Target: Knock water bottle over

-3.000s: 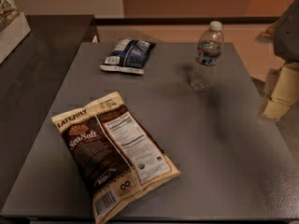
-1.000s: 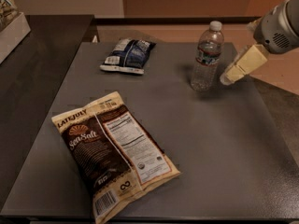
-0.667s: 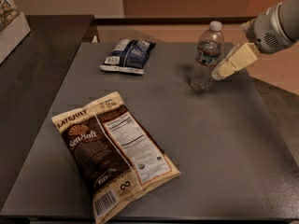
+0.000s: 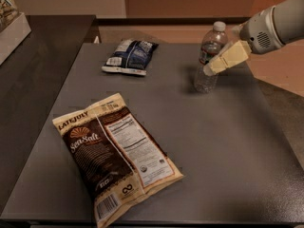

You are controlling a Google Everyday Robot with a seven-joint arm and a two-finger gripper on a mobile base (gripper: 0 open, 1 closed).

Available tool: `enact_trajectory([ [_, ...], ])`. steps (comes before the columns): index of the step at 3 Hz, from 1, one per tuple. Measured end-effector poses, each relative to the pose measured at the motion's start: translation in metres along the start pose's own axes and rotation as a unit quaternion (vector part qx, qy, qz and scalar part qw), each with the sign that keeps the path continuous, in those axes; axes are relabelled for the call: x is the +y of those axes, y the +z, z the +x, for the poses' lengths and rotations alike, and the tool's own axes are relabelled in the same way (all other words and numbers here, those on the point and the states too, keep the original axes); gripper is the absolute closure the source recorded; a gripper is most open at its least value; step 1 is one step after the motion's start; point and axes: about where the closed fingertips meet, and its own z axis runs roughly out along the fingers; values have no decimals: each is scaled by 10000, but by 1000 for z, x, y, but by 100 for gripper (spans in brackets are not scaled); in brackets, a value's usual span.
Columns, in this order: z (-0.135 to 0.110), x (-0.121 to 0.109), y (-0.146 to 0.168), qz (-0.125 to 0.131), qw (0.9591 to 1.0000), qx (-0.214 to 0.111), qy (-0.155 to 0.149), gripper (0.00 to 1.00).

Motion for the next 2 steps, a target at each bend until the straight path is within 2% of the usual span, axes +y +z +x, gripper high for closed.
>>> enact_trajectory([
  [1,-6,2,10,-137,9995,-272,34,0],
  [2,-6,3,16,-226,9987,-457,86,17],
])
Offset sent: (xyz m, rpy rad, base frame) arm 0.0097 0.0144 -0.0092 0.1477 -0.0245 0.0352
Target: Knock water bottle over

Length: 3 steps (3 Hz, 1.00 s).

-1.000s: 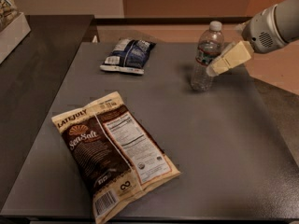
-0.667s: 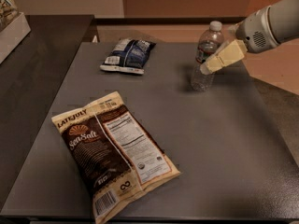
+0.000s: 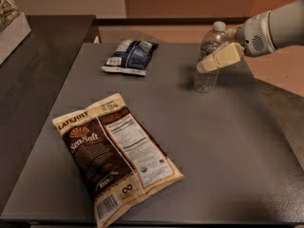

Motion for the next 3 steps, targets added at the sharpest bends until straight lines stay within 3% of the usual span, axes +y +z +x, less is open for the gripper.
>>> enact_trajectory([
  [2,-4,8,-4,-161,9996,-237,-15,65],
  [3,-15,15,-12,-189,9996,-41,-190,87],
])
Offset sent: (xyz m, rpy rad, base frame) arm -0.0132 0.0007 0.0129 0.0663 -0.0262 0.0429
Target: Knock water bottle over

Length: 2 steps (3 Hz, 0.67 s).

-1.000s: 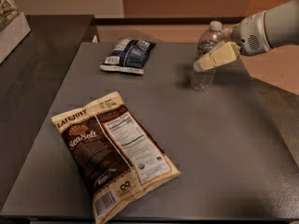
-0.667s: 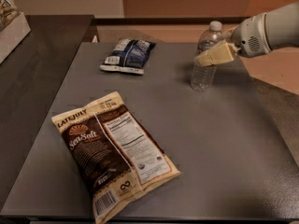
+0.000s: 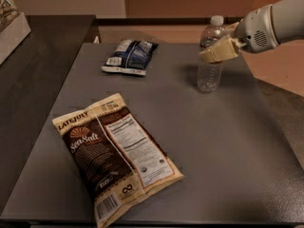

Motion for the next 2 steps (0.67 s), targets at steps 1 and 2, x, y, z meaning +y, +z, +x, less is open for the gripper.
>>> enact_trajectory([
  [1,-12,13,-10,-38,9971,611,-447,100],
  [2,-10,28,-13,-182,9854,1386,-972,100],
])
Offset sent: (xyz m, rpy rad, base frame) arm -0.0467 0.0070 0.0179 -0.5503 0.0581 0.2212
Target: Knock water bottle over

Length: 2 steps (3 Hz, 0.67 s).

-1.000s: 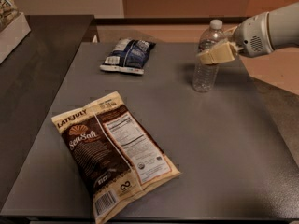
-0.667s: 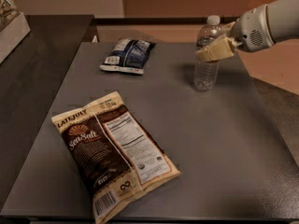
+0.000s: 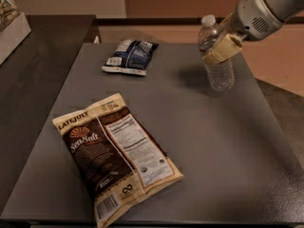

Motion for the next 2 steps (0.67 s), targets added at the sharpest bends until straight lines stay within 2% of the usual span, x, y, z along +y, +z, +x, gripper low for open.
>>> enact_trajectory([
  [1,7,13,5,-202,9964,704,-418,100],
  [2,14,24,16,-440,9883,1236,-776,100],
])
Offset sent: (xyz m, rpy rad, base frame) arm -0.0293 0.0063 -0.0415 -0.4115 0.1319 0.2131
